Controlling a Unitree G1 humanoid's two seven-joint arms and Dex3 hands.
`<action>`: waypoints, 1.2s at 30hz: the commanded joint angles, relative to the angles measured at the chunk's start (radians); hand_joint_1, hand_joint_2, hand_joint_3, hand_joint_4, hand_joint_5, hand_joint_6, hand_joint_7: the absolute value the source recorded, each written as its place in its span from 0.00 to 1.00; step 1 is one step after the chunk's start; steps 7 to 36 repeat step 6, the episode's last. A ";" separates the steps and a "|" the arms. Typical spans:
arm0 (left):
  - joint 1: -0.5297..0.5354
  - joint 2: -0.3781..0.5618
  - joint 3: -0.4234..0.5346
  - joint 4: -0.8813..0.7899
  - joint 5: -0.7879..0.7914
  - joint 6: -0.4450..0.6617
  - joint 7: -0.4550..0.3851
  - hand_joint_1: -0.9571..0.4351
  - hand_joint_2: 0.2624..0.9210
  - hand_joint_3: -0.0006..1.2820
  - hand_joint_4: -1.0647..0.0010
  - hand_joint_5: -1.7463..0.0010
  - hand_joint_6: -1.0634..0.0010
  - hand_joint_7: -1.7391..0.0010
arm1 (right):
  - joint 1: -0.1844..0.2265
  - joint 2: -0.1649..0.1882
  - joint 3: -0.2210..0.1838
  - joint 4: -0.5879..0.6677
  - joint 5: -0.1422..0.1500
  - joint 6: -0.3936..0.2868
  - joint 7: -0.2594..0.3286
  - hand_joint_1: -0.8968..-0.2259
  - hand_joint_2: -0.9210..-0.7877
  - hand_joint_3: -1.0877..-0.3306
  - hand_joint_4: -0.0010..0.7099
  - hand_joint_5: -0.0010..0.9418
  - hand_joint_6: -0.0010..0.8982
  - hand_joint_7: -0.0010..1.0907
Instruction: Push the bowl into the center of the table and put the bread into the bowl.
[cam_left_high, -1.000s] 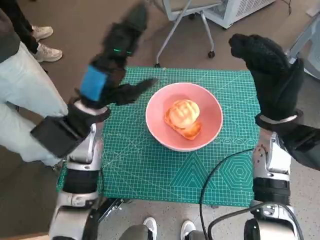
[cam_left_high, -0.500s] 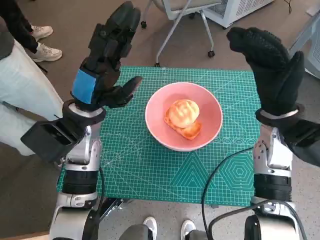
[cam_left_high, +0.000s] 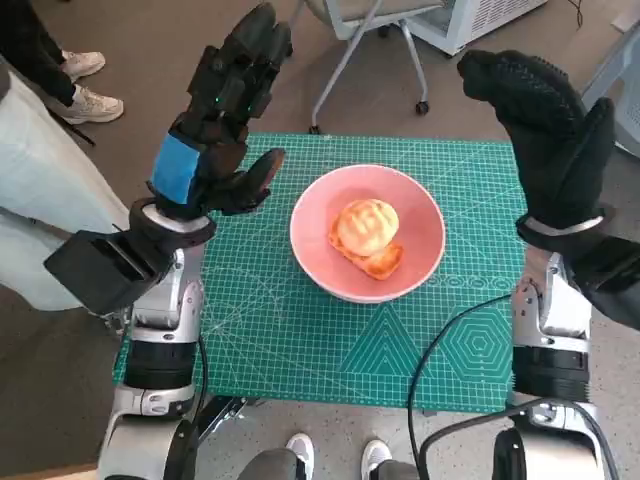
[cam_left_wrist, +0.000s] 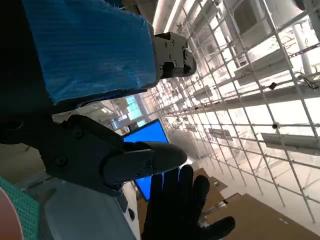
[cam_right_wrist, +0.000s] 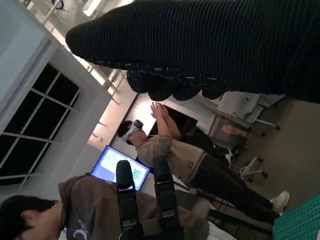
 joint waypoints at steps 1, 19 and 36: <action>0.009 -0.003 -0.004 -0.006 0.004 -0.007 0.002 0.20 1.00 0.45 0.94 1.00 1.00 0.83 | 0.007 -0.009 0.005 0.002 -0.016 0.010 -0.006 0.35 0.00 0.60 0.30 0.01 0.17 0.29; 0.009 -0.005 -0.005 0.002 0.001 -0.012 -0.003 0.20 1.00 0.45 0.95 1.00 1.00 0.85 | 0.005 -0.011 0.003 0.002 -0.024 0.010 -0.013 0.35 0.00 0.60 0.30 0.01 0.17 0.29; 0.009 -0.005 -0.005 0.002 0.001 -0.012 -0.003 0.20 1.00 0.45 0.95 1.00 1.00 0.85 | 0.005 -0.011 0.003 0.002 -0.024 0.010 -0.013 0.35 0.00 0.60 0.30 0.01 0.17 0.29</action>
